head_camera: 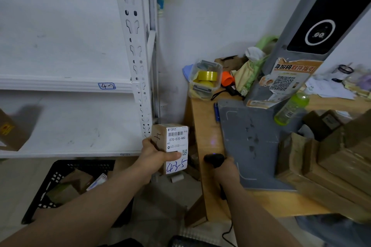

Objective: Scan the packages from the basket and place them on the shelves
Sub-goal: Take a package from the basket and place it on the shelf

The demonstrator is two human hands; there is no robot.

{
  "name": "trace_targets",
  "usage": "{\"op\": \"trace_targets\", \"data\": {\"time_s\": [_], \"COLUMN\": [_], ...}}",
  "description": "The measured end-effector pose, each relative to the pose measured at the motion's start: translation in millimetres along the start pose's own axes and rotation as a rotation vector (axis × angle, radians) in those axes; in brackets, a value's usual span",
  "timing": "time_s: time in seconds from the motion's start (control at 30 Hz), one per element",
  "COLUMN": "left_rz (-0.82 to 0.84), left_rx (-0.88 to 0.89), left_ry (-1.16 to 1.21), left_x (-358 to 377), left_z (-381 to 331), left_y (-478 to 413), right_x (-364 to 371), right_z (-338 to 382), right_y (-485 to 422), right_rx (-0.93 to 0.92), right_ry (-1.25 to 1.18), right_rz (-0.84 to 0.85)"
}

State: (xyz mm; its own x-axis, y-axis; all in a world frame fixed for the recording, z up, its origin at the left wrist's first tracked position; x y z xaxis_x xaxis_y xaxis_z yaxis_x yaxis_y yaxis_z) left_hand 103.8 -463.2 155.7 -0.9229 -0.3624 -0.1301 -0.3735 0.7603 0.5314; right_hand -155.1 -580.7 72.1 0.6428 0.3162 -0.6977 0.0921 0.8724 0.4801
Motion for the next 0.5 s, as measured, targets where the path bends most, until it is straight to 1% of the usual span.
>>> {"op": "trace_targets", "data": {"time_s": [0.27, 0.37, 0.4, 0.43, 0.47, 0.5], "left_rz": [0.036, 0.056, 0.068, 0.082, 0.100, 0.118], "left_rx": [0.019, 0.017, 0.019, 0.025, 0.039, 0.060], "left_ry": [0.039, 0.056, 0.066, 0.080, 0.092, 0.099], "left_x": [3, -1, -3, -5, -8, -11], "left_z": [-5, -9, -13, -17, -24, -32], "left_y": [5, 8, 10, 13, 17, 21], "right_x": [-8, -22, -26, -30, -32, -33], "right_z": [11, 38, 53, 69, 88, 108], "right_y": [14, 27, 32, 38, 45, 56], "right_rx": [-0.025, -0.118, -0.159, -0.189, -0.216, -0.237], "right_ry": [0.057, 0.153, 0.143, 0.091, 0.005, -0.081], "right_rz": [0.015, -0.057, -0.066, -0.035, 0.033, 0.135]}}
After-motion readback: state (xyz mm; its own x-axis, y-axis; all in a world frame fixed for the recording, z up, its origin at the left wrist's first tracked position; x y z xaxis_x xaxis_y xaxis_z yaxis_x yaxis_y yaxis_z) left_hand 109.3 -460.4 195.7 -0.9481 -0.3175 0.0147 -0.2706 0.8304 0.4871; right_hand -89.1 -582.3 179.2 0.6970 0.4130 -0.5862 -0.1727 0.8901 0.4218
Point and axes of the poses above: each hand's wrist, its own y-axis away from the middle knuckle, its own x-axis out of the palm, z = x × y, the point moved 8 cm from there along -y, towards the middle knuckle, and after that the axes turned 7 degrees about -y, right-handed, at the moved point
